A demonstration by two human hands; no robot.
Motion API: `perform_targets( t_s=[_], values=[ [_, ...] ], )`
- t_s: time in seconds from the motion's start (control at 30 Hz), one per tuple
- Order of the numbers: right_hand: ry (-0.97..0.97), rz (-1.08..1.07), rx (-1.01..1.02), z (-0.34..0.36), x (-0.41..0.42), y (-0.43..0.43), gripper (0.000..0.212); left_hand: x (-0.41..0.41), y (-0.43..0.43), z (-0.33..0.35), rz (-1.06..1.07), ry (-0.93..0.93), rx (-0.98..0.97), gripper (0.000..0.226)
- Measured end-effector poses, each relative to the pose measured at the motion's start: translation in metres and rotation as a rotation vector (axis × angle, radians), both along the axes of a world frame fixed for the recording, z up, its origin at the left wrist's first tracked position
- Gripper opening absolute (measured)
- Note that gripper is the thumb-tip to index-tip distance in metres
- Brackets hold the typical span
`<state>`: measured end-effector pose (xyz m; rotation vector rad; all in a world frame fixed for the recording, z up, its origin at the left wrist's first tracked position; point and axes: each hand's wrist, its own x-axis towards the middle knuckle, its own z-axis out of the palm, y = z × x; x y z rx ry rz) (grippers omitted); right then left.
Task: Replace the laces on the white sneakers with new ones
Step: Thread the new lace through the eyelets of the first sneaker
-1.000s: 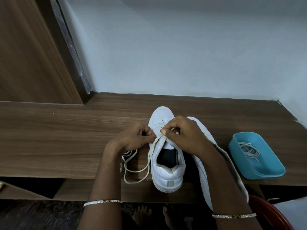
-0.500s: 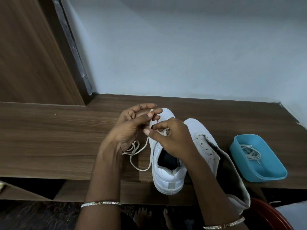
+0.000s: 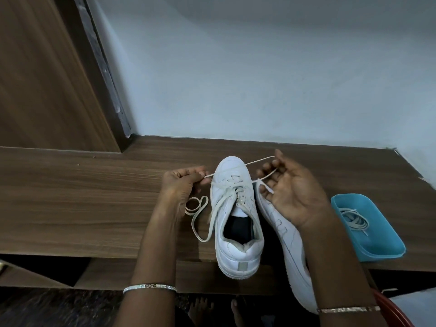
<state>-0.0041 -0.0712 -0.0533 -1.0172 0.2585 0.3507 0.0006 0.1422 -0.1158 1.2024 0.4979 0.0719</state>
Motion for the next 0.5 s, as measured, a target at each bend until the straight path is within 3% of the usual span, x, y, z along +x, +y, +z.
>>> perform_targets(
  t_s=[0.17,0.3,0.4,0.5],
  values=[
    [-0.064,-0.257,0.197,-0.001,0.011,-0.039,0.028,0.004,0.0,-0.005,0.029,0.093,-0.089,0.009],
    [-0.096,-0.34,0.156,-0.004,0.014,-0.053,0.024,0.005,0.0,-0.004,0.019,0.139,-0.168,0.009],
    [-0.165,-0.285,-0.053,-0.004,0.013,-0.048,0.024,0.001,-0.002,0.0,0.027,0.096,-0.009,0.006],
    [-0.322,-0.162,-0.341,-0.005,0.009,-0.033,0.024,0.001,-0.002,0.007,0.153,-0.089,0.382,0.01]
  ],
)
